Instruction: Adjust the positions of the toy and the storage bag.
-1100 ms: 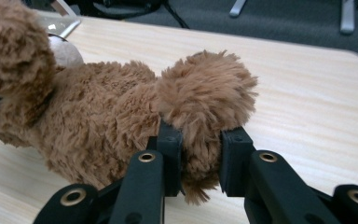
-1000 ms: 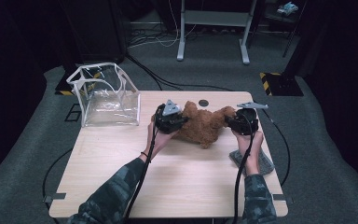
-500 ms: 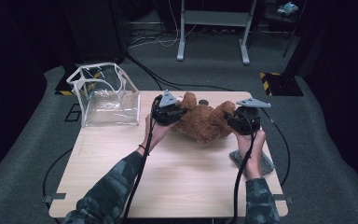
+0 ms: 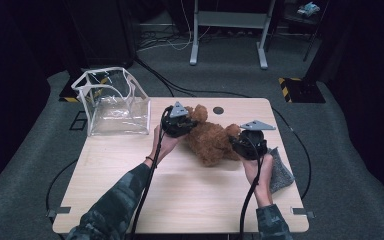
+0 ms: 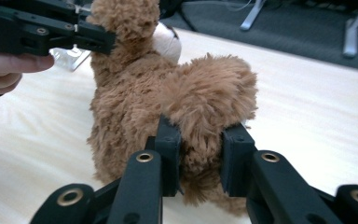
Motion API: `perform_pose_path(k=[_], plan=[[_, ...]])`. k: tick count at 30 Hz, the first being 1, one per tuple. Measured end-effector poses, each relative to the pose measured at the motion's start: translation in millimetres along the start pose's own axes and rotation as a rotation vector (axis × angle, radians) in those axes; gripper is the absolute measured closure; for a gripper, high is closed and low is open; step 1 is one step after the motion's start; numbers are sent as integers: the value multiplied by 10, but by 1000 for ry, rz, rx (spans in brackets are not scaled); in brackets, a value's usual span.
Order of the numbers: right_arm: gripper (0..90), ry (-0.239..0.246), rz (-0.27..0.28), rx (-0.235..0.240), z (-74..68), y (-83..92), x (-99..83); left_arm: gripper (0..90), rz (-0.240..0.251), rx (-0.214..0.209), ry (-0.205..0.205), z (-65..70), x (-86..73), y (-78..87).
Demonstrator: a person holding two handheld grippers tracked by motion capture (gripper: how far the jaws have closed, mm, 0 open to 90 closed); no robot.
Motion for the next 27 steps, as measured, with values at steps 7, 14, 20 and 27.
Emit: perform_pose_path(k=[7, 14, 20, 27], plan=[[686, 3, -58, 46, -58, -115, -244, 654, -22, -23, 39, 81, -232, 60], [557, 8, -73, 76, -60, -74, -305, 331, -39, 31, 23, 114, -65, 205], [396, 13, -71, 99, -7, 25, -305, 241, -73, 43, 15, 123, 124, 153], [216, -21, -70, 89, 206, 99, -338, 534, -121, 8, 8, 128, 50, 17]])
Point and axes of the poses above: each handheld gripper's, and its own axes: y roughly backward along the jaws, x roughly out of its top, z roughly to its right, the point moved 4 cm from there along -y, roughly forward along the jaws, and after that the axes turned 10 degrees about -y, right-handed, at the moved point
